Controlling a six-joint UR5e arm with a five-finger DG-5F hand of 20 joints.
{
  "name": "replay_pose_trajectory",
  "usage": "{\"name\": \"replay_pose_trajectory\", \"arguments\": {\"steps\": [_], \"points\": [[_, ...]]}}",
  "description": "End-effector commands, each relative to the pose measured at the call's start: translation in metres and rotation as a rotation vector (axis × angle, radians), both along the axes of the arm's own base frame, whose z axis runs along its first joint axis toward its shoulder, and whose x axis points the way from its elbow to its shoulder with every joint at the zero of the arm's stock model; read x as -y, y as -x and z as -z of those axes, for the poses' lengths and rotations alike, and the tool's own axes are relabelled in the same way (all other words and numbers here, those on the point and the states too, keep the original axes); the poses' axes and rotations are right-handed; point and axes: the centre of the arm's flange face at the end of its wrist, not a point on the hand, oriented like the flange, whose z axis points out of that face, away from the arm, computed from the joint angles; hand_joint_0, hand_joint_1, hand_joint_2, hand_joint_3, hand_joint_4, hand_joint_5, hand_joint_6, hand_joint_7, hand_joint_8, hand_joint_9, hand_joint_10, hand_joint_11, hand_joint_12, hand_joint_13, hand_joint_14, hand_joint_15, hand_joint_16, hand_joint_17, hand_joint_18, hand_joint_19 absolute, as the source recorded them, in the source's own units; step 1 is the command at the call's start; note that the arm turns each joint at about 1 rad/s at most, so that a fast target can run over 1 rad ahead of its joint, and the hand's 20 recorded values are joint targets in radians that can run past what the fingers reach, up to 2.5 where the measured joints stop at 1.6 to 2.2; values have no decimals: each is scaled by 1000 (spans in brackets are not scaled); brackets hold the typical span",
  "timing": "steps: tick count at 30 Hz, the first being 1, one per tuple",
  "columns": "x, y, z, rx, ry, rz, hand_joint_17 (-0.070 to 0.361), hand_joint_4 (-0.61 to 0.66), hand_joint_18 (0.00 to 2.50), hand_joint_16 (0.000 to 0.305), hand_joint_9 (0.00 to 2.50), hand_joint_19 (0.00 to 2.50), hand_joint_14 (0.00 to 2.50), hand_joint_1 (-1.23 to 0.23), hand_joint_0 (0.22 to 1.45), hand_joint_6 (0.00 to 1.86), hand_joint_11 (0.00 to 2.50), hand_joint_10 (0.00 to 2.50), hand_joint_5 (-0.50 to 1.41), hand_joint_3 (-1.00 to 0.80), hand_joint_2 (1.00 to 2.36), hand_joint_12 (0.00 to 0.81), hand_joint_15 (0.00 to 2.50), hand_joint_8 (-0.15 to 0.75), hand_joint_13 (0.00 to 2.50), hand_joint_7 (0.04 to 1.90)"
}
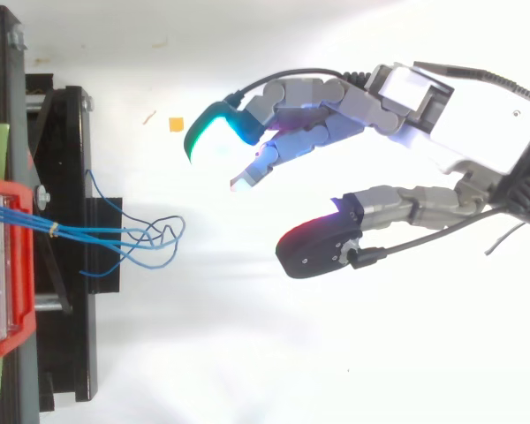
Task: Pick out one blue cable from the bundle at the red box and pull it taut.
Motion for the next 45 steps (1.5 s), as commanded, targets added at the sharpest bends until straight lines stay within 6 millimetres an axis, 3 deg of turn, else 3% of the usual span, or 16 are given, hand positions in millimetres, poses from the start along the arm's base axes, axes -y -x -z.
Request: {"name": "replay_pose_trajectory", "arguments": {"steps": [1,5,6,14,18,22,32,35,36,39,45], "points": [[1,0,0,2,2,-1,94,289,511,42,797,578,10,-581,601,502,403,14,-173,-458,1003,311,283,268,509,775],[5,-9,31,-21,-4,2,94,285,511,42,796,577,12,-581,601,502,409,16,-173,-459,1003,312,279,269,510,775],[5,-22,42,-1,-44,-3,94,288,511,42,796,580,10,-581,601,502,402,14,-173,-459,1003,312,279,266,510,773],[0,-45,50,10,-62,-24,95,285,507,42,790,579,11,-581,600,502,404,14,-173,-459,1004,314,289,269,507,774],[-2,-46,48,22,-49,-27,95,287,503,42,790,579,11,-583,600,502,407,14,-173,-460,1003,314,286,269,506,775],[-4,-55,74,48,-69,-64,95,287,504,42,790,579,11,-583,599,502,408,14,-173,-460,1003,314,286,268,506,775],[-6,-69,60,103,-85,-87,95,287,505,42,790,586,11,-582,600,502,407,14,-173,-463,1003,315,281,268,507,776],[-4,-75,72,99,-94,-83,95,283,506,42,791,580,11,-583,600,502,409,14,-173,-460,1003,316,289,266,508,776],[-1,-80,82,97,-106,-88,95,284,507,42,791,581,10,-583,600,502,407,16,-173,-462,1003,316,285,269,508,775],[2,-98,90,124,-162,-120,95,287,508,42,791,586,11,-583,600,502,416,14,-173,-460,1003,315,286,269,509,773],[4,-108,72,93,-169,-144,95,286,513,42,793,586,11,-582,599,502,409,16,-173,-459,1003,316,291,268,514,773]]}}
